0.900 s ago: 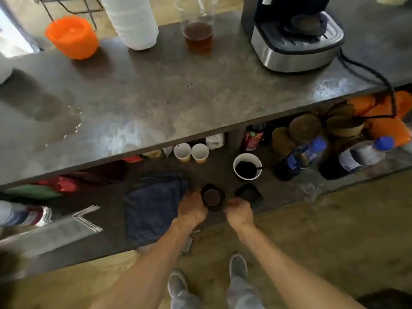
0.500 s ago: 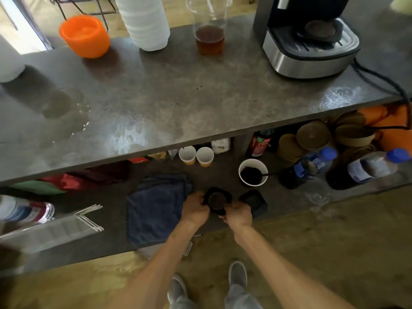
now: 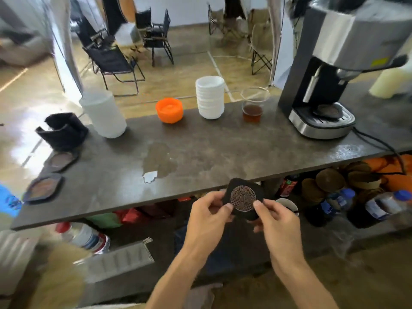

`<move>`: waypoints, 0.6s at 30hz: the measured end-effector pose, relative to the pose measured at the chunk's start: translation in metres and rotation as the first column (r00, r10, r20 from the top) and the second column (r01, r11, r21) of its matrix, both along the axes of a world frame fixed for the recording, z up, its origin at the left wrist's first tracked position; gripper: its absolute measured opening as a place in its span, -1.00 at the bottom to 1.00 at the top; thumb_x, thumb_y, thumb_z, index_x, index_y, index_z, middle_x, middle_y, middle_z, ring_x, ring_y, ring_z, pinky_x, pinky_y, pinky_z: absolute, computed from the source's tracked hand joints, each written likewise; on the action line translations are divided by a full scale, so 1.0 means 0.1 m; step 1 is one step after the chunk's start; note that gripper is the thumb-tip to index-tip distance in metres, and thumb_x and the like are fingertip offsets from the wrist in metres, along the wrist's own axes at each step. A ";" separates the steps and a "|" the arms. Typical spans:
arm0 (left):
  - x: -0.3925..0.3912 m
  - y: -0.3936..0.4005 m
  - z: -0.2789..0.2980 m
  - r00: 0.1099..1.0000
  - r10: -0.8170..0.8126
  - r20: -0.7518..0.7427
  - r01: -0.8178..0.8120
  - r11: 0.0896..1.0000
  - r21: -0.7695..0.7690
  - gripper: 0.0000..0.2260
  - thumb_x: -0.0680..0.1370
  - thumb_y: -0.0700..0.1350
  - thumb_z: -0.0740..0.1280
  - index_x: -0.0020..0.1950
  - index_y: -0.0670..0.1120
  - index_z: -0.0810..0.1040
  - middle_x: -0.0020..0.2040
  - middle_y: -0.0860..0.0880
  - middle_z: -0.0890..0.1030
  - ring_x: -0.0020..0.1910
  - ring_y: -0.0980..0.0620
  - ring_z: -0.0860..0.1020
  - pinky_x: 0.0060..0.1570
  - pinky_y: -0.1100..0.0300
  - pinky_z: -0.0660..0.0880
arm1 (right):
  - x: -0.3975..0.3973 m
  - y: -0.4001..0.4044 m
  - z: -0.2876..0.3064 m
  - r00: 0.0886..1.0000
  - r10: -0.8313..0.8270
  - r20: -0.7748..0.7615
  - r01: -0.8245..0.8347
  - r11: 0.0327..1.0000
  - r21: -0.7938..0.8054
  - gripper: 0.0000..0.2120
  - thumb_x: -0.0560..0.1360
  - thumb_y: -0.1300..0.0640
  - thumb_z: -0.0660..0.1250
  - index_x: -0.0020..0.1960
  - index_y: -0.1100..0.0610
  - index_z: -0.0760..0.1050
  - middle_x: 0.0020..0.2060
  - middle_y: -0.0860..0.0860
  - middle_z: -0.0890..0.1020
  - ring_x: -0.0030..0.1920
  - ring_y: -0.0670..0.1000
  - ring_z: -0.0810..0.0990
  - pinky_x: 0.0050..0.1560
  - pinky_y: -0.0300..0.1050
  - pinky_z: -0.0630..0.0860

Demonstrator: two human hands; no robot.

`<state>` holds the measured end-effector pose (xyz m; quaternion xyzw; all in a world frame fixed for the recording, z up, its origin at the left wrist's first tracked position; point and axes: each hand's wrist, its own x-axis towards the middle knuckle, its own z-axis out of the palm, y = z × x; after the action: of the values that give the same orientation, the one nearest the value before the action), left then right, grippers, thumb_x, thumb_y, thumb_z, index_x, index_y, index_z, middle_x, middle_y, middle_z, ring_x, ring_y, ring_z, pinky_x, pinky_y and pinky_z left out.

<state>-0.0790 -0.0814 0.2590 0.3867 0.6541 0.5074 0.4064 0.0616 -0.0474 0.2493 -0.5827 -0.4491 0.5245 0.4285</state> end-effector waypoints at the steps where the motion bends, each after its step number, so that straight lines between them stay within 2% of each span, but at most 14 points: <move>1: -0.12 -0.04 0.12 1.000 0.010 0.000 -0.010 1.000 0.028 -0.79 0.59 -0.26 0.35 0.02 0.07 0.63 -0.12 0.04 0.72 -0.13 0.07 0.69 -0.11 0.19 0.64 | -0.12 -0.02 0.13 0.999 0.018 -0.028 -0.017 1.000 0.026 -0.96 0.55 0.11 0.39 -0.01 0.00 0.59 -0.23 -0.04 0.73 -0.24 -0.05 0.70 -0.32 -0.19 0.59; 6: -0.72 -0.13 0.57 0.995 0.102 -0.003 -0.101 0.988 0.120 -0.82 0.62 -0.25 0.30 -0.03 -0.01 0.63 -0.20 0.02 0.72 -0.26 0.14 0.67 -0.27 0.34 0.56 | -0.71 0.00 0.56 0.982 0.163 -0.092 -0.150 0.980 0.133 -0.95 0.55 0.11 0.39 -0.02 0.05 0.62 -0.21 0.05 0.73 -0.24 0.12 0.69 -0.31 -0.06 0.56; 11: -1.28 -0.12 0.75 0.953 0.272 -0.134 -0.249 0.954 0.167 -0.84 0.63 -0.21 0.28 -0.01 -0.02 0.63 -0.19 0.00 0.71 -0.29 0.08 0.64 -0.33 0.35 0.47 | -1.32 0.22 0.75 0.942 0.320 -0.102 -0.300 0.938 0.173 -0.91 0.58 0.11 0.35 0.02 0.09 0.63 -0.23 0.04 0.73 -0.37 -0.03 0.59 -0.39 -0.20 0.51; 14: -1.61 -0.21 0.85 0.910 0.380 -0.168 -0.350 0.919 0.182 -0.88 0.62 -0.21 0.30 0.01 -0.09 0.64 -0.18 -0.01 0.70 -0.31 0.14 0.63 -0.34 0.39 0.46 | -1.72 0.30 0.83 0.897 0.417 -0.143 -0.392 0.903 0.174 -0.90 0.59 0.18 0.34 -0.02 0.14 0.64 -0.24 0.06 0.73 -0.36 -0.03 0.61 -0.42 -0.22 0.49; 18: -2.06 -0.34 0.94 0.841 0.491 -0.228 -0.451 0.869 0.204 -0.89 0.60 -0.21 0.33 0.03 -0.07 0.65 -0.17 0.04 0.70 -0.28 0.20 0.63 -0.33 0.43 0.48 | -2.25 0.31 0.90 0.845 0.522 -0.117 -0.501 0.849 0.170 -0.87 0.60 0.20 0.30 0.03 0.16 0.63 -0.24 0.07 0.73 -0.36 -0.05 0.65 -0.40 -0.19 0.49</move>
<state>-0.2849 -0.1152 0.3531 0.3078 0.7407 0.5789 0.1464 -0.1638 -0.0169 0.3393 -0.3682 -0.5864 0.6335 0.3452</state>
